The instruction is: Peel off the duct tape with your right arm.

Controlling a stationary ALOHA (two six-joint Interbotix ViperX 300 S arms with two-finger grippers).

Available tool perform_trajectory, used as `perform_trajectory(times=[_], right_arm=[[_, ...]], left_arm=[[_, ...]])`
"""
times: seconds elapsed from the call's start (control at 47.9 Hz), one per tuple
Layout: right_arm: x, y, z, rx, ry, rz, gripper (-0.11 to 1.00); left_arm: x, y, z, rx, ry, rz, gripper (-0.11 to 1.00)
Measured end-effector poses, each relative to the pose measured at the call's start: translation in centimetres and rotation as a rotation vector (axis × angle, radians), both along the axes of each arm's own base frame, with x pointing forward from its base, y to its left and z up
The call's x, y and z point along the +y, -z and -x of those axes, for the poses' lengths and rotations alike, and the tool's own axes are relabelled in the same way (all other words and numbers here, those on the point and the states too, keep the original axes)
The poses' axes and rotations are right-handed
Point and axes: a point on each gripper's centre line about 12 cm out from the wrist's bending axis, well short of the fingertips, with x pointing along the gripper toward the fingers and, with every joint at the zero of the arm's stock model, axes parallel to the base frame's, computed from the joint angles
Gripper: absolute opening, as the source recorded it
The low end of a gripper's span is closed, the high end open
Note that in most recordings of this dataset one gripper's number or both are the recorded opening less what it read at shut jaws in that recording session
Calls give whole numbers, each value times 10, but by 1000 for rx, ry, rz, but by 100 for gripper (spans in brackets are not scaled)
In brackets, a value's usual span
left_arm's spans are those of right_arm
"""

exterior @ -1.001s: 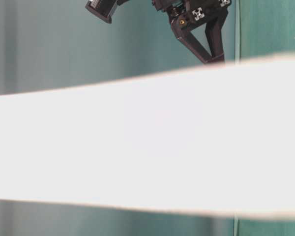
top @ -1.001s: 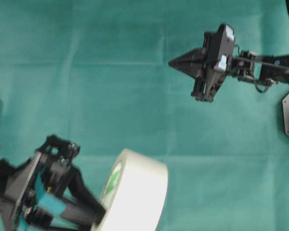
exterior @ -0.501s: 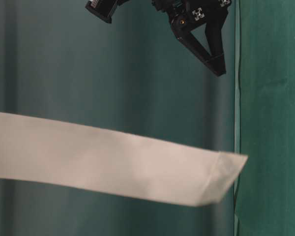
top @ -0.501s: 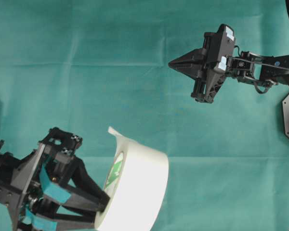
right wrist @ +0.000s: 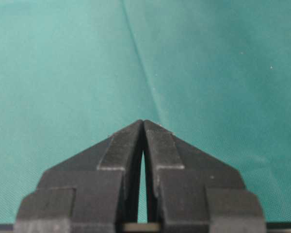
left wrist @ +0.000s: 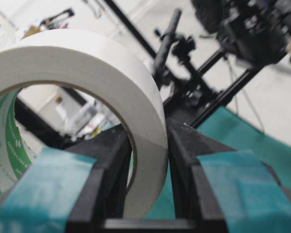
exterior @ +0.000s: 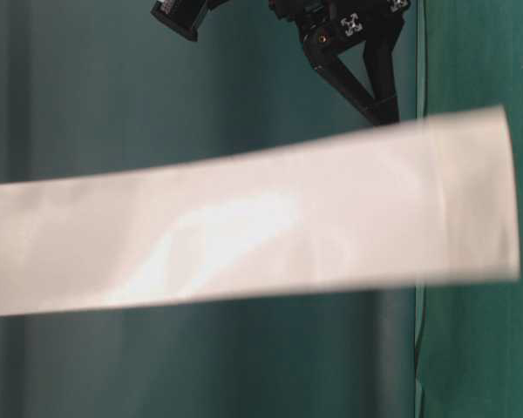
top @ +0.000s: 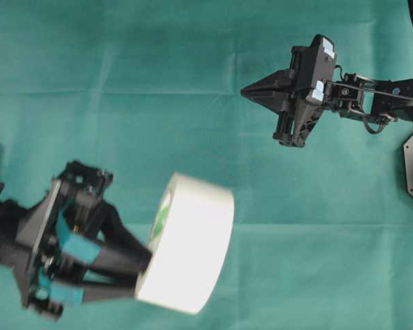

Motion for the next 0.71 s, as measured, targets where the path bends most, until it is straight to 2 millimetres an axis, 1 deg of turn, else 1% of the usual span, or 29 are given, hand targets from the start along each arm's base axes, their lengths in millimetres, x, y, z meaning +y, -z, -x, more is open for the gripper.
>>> perform_trajectory(times=[0.083,0.209,0.501,0.626,0.709], right_arm=[[0,-4,0,-10,0,3,-10],[1,-11,1,-31,-4,9,-10],[5,-14,8,-41,-10,12,-10],[6,-17,9,-49,-12,14,-10],[6,-19,10,-56,-12,16,-10]], left_arm=[[13,4,-3,6,-37,7,20],[37,18,-6,33,-103,35,20],[87,37,-10,106,-246,145,20],[103,44,-9,162,-293,189,20],[108,50,-9,218,-314,210,20]])
